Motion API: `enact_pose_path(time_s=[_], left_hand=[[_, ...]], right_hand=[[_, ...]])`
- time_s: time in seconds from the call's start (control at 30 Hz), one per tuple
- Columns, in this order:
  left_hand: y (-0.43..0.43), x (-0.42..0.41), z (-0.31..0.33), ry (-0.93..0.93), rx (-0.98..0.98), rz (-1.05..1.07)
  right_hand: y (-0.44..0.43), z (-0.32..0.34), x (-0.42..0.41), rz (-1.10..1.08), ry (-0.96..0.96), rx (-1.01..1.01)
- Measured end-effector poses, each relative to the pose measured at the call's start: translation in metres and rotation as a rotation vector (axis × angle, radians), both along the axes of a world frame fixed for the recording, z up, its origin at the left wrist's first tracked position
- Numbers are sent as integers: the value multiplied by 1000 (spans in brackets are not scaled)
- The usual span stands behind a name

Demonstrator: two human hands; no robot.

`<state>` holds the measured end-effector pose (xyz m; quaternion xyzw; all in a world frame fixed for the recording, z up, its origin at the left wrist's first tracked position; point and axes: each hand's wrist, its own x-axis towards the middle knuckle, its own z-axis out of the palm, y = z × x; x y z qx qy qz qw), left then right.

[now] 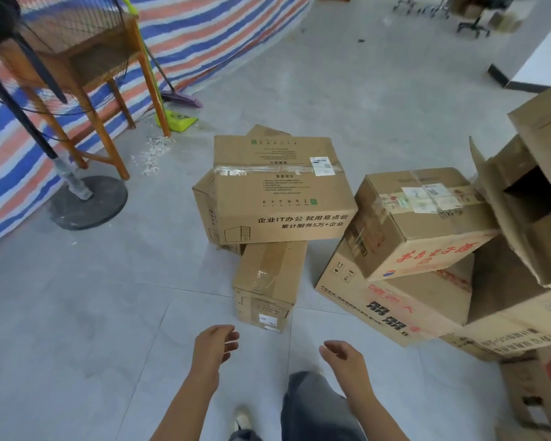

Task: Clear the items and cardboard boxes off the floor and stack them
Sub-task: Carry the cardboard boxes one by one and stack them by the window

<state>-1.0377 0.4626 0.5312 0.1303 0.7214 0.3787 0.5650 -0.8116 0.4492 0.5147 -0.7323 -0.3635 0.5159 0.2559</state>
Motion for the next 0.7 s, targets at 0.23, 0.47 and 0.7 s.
enact_pose_path(time_s=[0.23,0.47,0.7], left_hand=[[80,1,-5,57,15,64],[193,14,0,131,42,250],[279,27,-2,277,43,272]], right_hand=[[124,-11,16,-40,67,23],[282,-14,53,-5,105,92],[388,-33,83,26,50,13]])
